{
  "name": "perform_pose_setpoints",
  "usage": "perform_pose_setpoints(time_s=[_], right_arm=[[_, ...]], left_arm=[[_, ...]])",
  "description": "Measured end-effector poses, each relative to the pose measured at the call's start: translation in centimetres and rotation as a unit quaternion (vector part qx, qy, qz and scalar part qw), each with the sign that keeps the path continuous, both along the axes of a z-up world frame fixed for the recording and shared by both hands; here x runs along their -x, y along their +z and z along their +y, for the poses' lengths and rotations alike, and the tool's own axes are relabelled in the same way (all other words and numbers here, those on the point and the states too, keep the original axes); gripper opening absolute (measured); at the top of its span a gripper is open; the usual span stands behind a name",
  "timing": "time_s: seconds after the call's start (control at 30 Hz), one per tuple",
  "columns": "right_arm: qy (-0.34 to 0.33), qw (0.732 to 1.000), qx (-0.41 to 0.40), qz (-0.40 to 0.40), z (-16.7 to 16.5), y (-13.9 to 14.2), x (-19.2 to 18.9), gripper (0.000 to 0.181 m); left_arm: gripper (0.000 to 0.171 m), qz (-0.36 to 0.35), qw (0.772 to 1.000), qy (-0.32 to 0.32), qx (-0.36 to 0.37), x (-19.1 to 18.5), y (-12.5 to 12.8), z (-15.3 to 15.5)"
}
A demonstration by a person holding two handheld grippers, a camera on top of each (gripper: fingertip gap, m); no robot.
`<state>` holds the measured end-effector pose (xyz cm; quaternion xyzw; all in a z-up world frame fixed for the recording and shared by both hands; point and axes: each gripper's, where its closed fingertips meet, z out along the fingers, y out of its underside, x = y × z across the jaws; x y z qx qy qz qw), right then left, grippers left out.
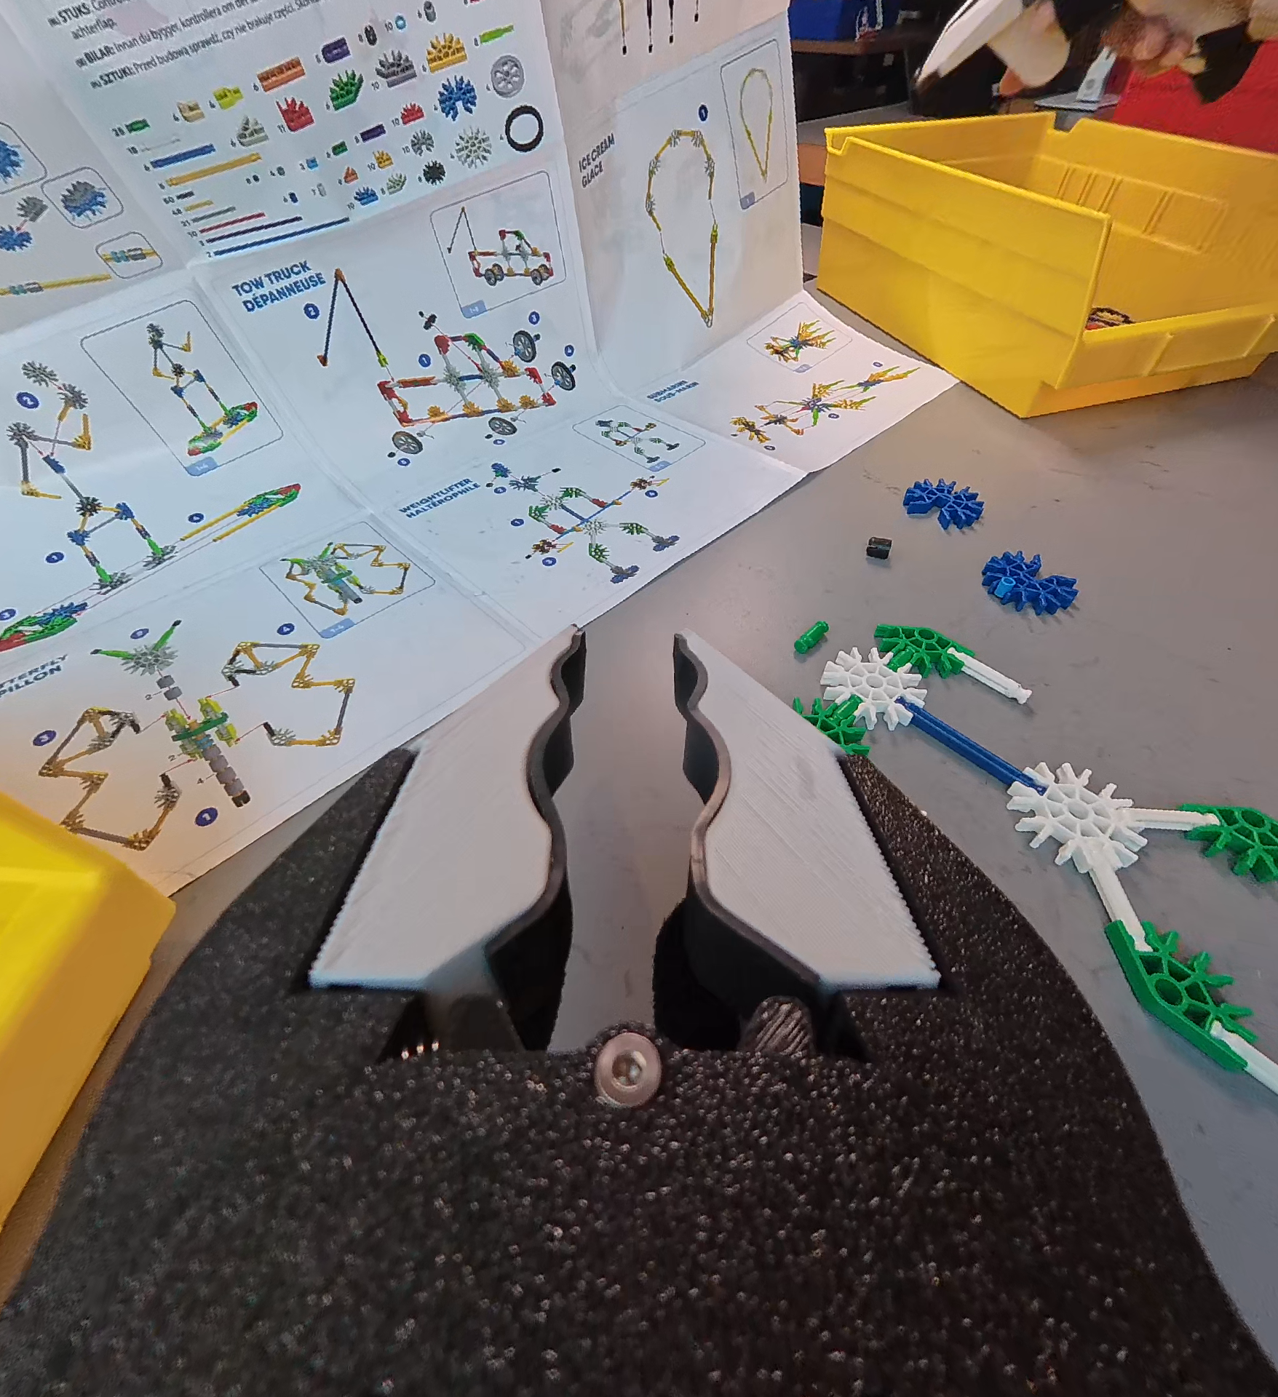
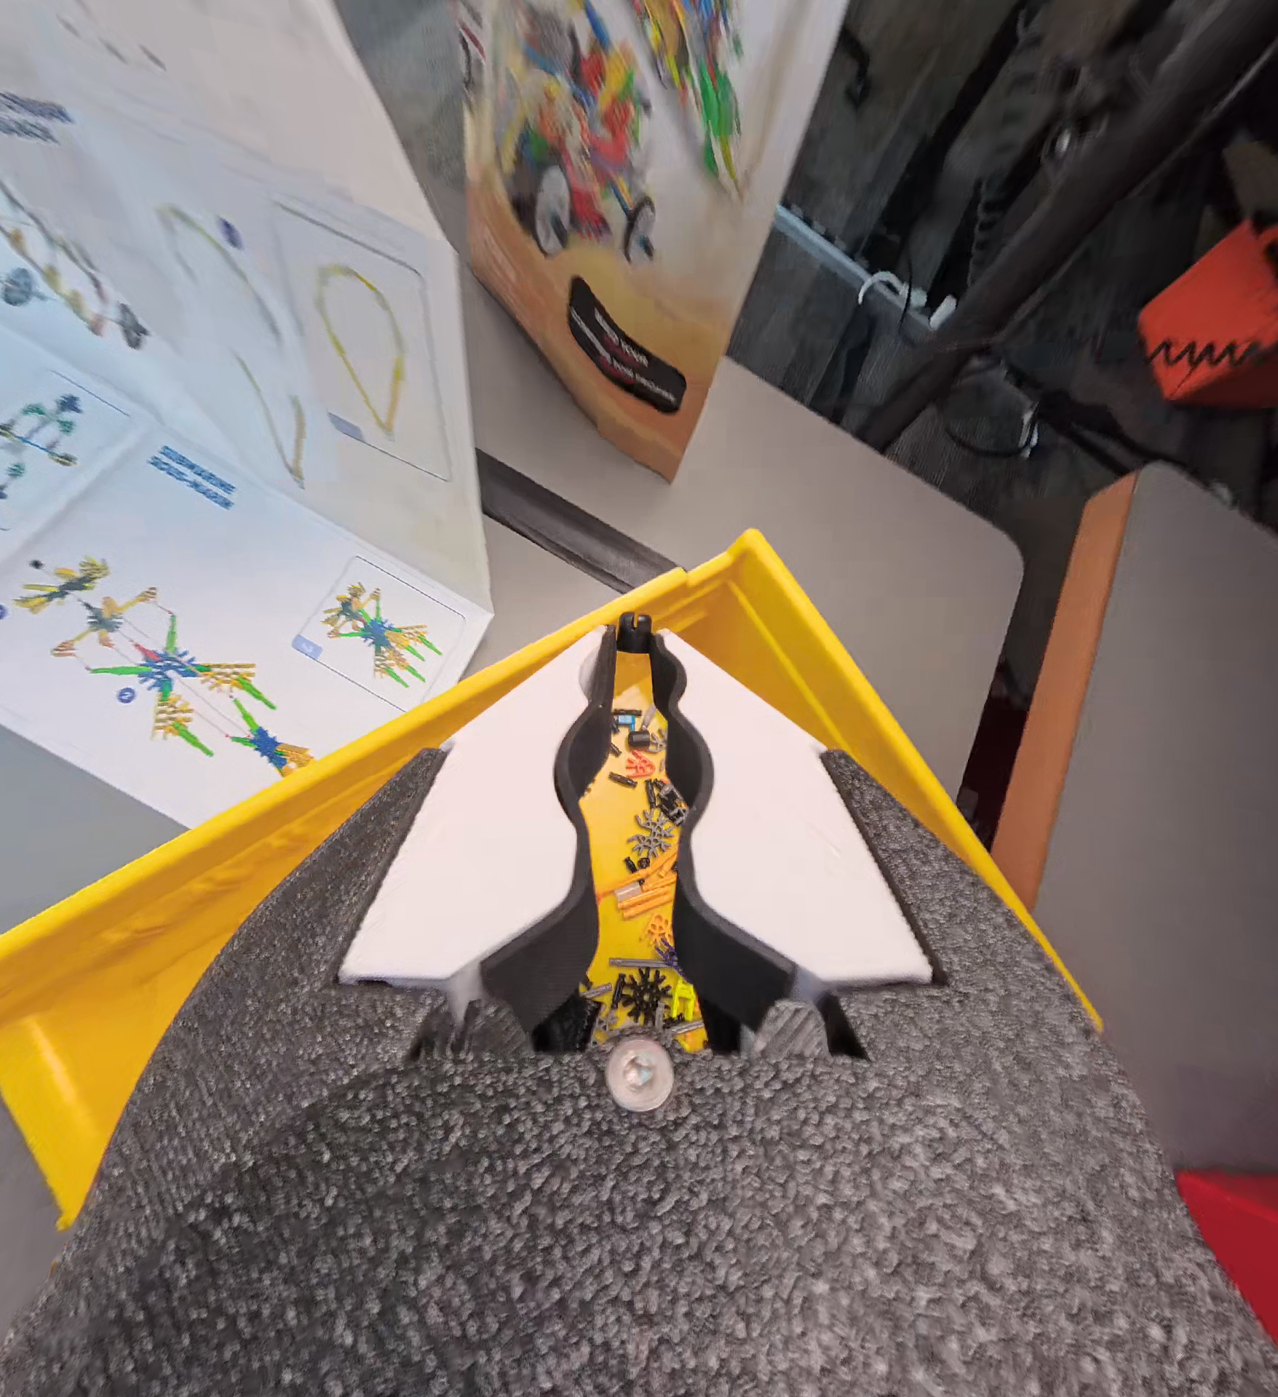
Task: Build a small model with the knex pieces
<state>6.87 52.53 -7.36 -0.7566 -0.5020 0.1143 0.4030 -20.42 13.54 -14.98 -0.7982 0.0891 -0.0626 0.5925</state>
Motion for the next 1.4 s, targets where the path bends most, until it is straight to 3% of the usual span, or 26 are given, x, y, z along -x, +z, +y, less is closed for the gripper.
perform_pose_setpoints(time_s=[0.1,0.2,0.3,0.43,0.57,0.7,1.0,1.4], right_arm=[[0.065,0.996,-0.046,0.035,-4.7,4.2,1.3,0.007],[0.155,0.984,-0.078,0.051,-11.4,6.0,3.4,0.007],[0.196,0.978,-0.032,0.063,-17.9,4.5,5.7,0.007],[0.222,0.971,0.049,0.072,-24.5,-0.7,9.3,0.007],[0.212,0.976,0.054,-0.022,-26.2,-8.4,10.6,0.007],[0.208,0.974,0.079,-0.043,-27.0,-11.8,11.3,0.008],[0.191,0.973,0.127,-0.04,-27.6,-13.3,13.6,0.007],[0.174,0.978,0.077,-0.086,-26.3,-14.3,13.7,0.009]], left_arm=[[0.022,-0.002,1.0,-0.003,-0.005,-0.1,0.2,-0.1],[0.021,-0.008,1.0,-0.002,-0.009,0.0,0.4,-0.2],[0.022,-0.017,1.0,-0.005,-0.011,0.0,0.6,-0.3],[0.021,-0.017,1.0,-0.016,-0.016,-0.5,0.9,-0.4],[0.021,0.007,0.999,-0.023,-0.024,-0.9,1.2,-0.7],[0.021,0.019,0.999,-0.034,-0.03,-1.5,1.6,-0.9],[0.021,0.054,0.996,-0.068,-0.023,-3.3,1.4,-1.2],[0.021,0.092,0.992,-0.084,-0.017,-4.2,0.9,-1.4]])
